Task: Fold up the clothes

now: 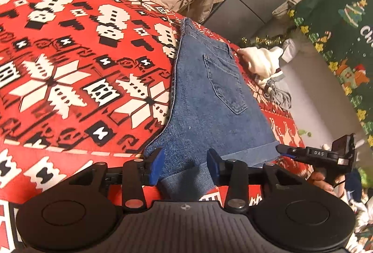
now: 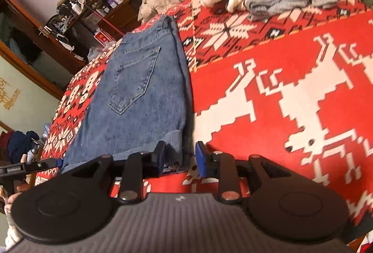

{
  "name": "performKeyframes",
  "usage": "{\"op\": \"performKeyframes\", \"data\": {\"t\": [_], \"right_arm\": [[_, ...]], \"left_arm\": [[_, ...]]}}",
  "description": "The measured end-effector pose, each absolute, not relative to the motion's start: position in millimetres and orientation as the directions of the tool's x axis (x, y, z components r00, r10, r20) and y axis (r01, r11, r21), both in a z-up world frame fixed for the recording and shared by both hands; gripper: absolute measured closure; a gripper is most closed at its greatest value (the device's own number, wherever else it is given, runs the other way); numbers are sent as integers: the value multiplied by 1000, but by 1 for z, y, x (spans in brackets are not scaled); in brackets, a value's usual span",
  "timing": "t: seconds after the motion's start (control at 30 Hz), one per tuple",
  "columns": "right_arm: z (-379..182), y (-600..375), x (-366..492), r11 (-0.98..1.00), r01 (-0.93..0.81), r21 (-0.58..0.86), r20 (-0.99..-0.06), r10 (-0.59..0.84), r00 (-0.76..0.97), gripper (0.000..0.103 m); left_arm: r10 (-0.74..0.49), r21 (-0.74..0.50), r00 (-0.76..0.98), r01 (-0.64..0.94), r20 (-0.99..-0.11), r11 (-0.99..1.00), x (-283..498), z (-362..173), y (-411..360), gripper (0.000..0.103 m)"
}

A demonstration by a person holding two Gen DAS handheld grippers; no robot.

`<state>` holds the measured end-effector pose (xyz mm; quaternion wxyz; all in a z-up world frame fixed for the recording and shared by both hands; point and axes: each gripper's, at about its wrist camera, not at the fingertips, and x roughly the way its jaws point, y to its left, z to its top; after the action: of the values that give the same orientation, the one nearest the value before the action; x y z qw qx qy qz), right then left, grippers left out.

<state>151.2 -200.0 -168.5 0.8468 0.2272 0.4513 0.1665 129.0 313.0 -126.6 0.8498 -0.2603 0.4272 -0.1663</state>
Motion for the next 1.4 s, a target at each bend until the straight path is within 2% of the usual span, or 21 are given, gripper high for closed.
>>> {"op": "performKeyframes", "data": {"t": [0.3, 0.4, 0.53, 0.57, 0.6, 0.63, 0.8, 0.87, 1.1, 1.27, 1.33, 1.4], "right_arm": [[-166, -189, 153, 852, -78, 517, -705, 476, 525, 73], [-168, -190, 151, 852, -73, 519, -709, 476, 521, 80], [-168, -191, 151, 850, -61, 524, -707, 474, 525, 83], [-168, -191, 150, 850, -59, 523, -707, 472, 527, 84], [-168, -191, 150, 851, -57, 522, -707, 469, 530, 85], [-168, -191, 149, 852, -55, 521, -707, 466, 532, 85], [-165, -188, 147, 859, -30, 511, -713, 443, 543, 88], [-162, -185, 145, 862, -17, 506, -717, 432, 548, 88], [-136, -167, 122, 843, -49, 536, -688, 470, 553, 89], [-138, -159, 103, 821, -58, 568, -673, 504, 541, 89], [-146, -162, 100, 818, -43, 573, -675, 501, 542, 87], [-155, -168, 98, 819, -22, 574, -680, 492, 543, 85]], "left_arm": [[-480, -598, 589, -7, -650, 802, 118, -139, 325, 56], [-519, -631, 582, 12, -626, 776, 116, -142, 323, 55], [-548, -646, 561, 31, -620, 763, 117, -144, 312, 58], [-542, -639, 560, 30, -626, 769, 117, -143, 309, 63], [-526, -627, 559, 14, -641, 779, 118, -143, 307, 75], [-511, -618, 556, -6, -655, 786, 119, -144, 305, 78], [-482, -597, 553, -36, -680, 801, 119, -137, 303, 93], [-454, -566, 551, -40, -700, 824, 118, -129, 300, 95], [-418, -538, 588, -35, -693, 842, 112, -102, 316, 96], [-405, -526, 567, -59, -717, 848, 110, -113, 324, 95], [-395, -519, 554, -79, -733, 851, 109, -124, 326, 90], [-382, -516, 566, -92, -731, 852, 104, -128, 331, 79]]}}
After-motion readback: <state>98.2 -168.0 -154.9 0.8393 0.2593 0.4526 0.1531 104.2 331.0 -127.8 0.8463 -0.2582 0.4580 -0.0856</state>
